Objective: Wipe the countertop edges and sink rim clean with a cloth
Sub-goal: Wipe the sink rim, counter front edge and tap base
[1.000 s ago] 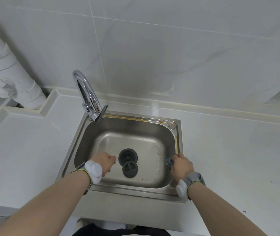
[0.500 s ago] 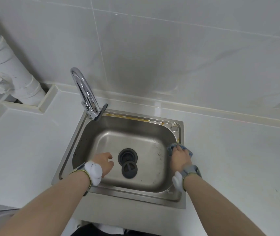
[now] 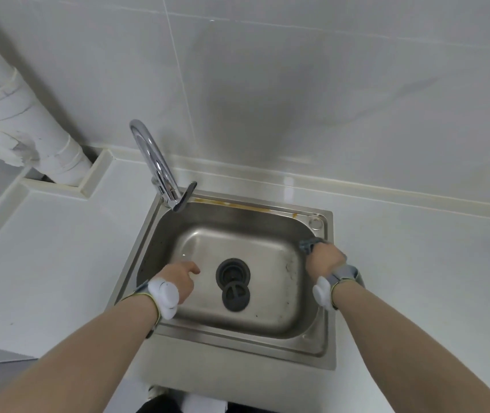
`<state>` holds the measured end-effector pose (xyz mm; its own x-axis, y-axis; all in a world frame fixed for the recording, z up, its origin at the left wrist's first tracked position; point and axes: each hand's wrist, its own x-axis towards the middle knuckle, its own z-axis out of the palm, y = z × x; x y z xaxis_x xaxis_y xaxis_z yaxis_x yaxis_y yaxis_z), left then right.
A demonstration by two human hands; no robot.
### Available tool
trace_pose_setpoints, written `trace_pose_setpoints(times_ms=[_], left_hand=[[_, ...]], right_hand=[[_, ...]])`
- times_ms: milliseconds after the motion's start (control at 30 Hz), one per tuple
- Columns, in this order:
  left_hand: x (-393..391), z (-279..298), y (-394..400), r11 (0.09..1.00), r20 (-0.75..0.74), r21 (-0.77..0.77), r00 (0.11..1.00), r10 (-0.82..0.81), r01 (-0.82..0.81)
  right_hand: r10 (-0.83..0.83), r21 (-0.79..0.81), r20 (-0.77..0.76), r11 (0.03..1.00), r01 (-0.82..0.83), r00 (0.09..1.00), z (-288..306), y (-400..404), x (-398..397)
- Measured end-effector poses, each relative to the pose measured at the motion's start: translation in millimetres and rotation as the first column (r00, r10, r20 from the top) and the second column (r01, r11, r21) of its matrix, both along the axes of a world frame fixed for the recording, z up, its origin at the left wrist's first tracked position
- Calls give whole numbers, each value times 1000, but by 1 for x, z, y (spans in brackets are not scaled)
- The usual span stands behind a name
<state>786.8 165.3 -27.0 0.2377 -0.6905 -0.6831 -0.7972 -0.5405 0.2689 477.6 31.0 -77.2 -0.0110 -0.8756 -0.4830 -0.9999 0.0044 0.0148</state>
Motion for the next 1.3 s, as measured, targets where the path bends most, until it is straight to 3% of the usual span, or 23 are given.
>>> trace_pose_setpoints(times_ms=[233, 400, 633, 767, 900, 1000, 1167, 1300], left_hand=[[-20, 0, -8, 986, 38, -124, 993, -110, 114], [-21, 5, -9, 975, 29, -175, 990, -136, 139], [2, 4, -11, 991, 11, -124, 998, -54, 55], [16, 7, -16, 991, 26, -134, 1000, 1, 3], [23, 4, -15, 993, 55, -116, 998, 19, -12], [25, 0, -12, 998, 86, -70, 996, 5, 1], [15, -5, -15, 999, 76, -52, 997, -4, 8], [3, -6, -23, 997, 42, -73, 999, -29, 32]], right_hand=[[6, -136, 73, 991, 4, 997, -19, 52, -6], [-57, -129, 75, 989, 67, 996, -15, 51, 0], [-42, -68, 195, 996, 56, 980, -16, -14, -14], [-131, -156, 253, 972, 174, 959, -14, -39, -4], [-100, -185, 309, 969, 163, 946, -13, -53, 0], [-71, -223, 316, 964, 147, 946, -12, -46, 4], [50, -119, 191, 993, -28, 980, 2, -43, -9], [-35, -145, 174, 988, 60, 984, 5, -37, -28]])
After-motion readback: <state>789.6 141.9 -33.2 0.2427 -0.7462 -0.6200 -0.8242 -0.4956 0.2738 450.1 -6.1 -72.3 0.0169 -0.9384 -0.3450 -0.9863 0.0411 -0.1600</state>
